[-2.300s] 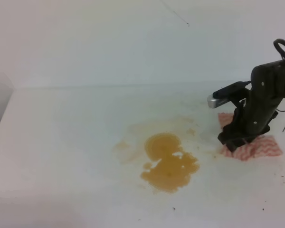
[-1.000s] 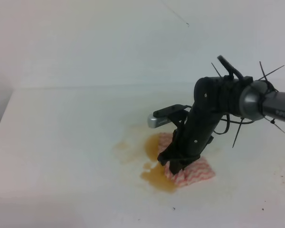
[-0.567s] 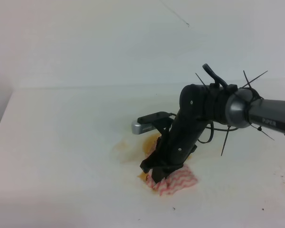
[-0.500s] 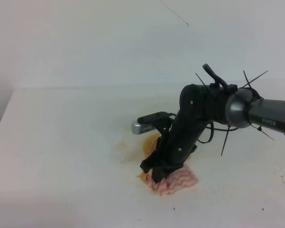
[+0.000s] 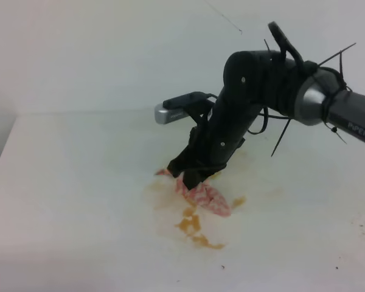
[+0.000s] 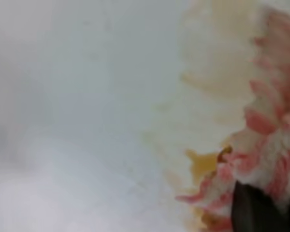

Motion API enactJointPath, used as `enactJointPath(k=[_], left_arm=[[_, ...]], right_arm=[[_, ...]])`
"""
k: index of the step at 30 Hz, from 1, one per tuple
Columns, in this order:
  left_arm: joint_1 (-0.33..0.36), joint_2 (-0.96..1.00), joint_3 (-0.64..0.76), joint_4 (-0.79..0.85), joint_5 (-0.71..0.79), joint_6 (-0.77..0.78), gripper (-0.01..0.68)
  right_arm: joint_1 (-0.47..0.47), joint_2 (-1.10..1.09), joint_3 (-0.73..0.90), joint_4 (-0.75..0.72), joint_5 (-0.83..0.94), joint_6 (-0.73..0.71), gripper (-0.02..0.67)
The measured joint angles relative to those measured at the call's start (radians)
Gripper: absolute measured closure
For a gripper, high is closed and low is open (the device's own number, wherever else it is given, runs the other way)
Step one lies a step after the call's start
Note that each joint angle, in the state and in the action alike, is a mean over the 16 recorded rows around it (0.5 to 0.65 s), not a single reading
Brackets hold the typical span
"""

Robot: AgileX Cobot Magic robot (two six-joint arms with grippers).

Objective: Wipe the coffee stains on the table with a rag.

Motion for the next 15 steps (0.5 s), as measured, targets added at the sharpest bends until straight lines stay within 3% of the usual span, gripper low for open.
enactJointPath(k=[15], left_arm=[[0.0, 0.0, 0.003, 0.0, 0.002, 0.0, 0.673]], right_arm=[[0.1, 0.091, -0.057, -0.004, 0.097, 0.027, 0.651]])
